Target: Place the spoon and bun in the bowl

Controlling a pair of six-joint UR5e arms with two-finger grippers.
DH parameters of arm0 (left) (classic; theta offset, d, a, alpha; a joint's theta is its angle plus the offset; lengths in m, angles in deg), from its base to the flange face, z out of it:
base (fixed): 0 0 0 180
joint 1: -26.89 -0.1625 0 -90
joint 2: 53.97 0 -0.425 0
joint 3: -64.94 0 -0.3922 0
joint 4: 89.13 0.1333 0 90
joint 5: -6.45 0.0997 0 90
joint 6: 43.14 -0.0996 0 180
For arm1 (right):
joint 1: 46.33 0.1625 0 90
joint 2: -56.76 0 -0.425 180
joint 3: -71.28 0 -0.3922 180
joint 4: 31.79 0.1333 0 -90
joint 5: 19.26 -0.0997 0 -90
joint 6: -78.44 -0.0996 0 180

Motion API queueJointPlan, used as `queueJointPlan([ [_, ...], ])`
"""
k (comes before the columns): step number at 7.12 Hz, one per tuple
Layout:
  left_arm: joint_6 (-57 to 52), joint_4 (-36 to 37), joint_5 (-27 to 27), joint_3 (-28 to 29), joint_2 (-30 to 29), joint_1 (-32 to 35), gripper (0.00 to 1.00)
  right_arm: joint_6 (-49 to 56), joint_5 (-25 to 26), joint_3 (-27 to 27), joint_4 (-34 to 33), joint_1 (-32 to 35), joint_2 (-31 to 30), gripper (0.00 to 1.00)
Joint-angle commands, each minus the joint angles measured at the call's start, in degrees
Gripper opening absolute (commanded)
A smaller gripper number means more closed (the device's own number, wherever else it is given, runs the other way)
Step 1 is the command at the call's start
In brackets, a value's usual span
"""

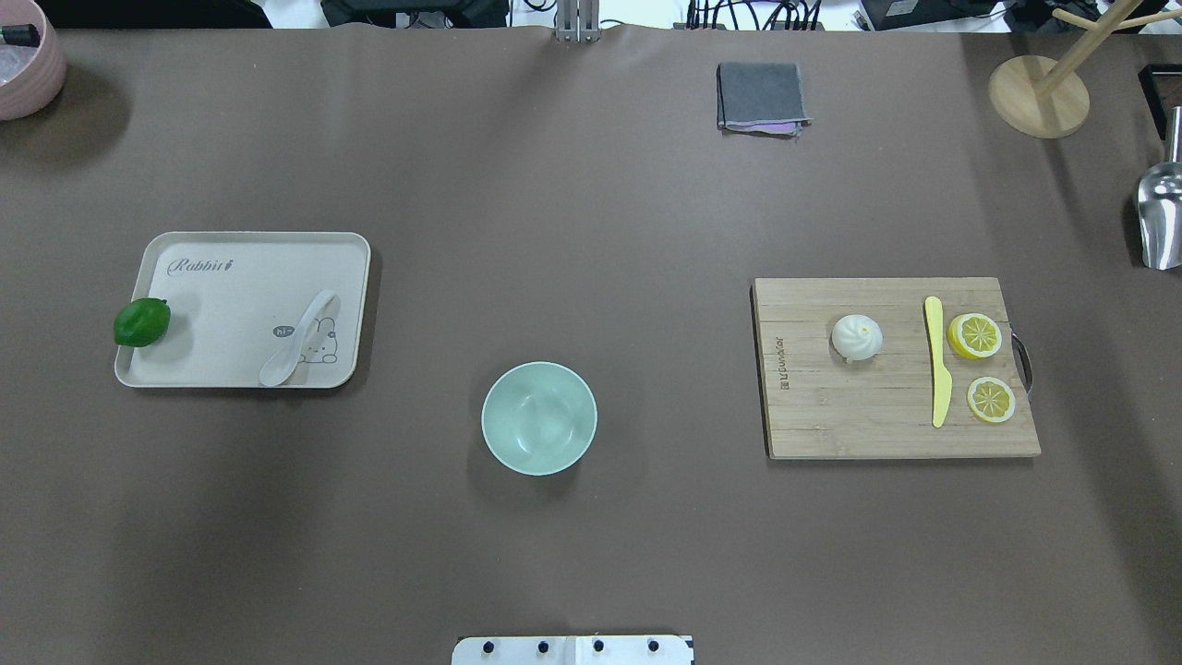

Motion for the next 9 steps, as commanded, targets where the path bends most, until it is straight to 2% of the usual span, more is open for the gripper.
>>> queueJointPlan([
  [1, -0.1, -0.1, -0.2, -0.1, -0.1, -0.3, 0.98, 0.0, -1.3, -0.2, 0.1, 0.0, -0.2, 1.0],
  [5, -0.1, -0.3, -0.1, -1.3, -0.9, -0.3, 0.98, 0.2, -1.3, -1.0, 0.6, 0.0, 0.2, 1.0],
  [7, 0.2, -1.1, -0.2, -4.5, -3.9, -0.2, 0.98, 0.0, -1.1, -2.5, 3.4, 0.0, 1.1, 1.0],
  [8, 0.3, -6.5, -0.1, -4.0, -4.3, -0.2, 0.98, -0.2, -0.9, -3.0, 8.9, 0.2, 2.2, 1.0],
  [9, 0.4, -15.6, -0.1, 0.6, -7.6, 0.1, 0.98, -0.3, -1.2, -2.2, 13.9, 0.2, 2.5, 1.0],
])
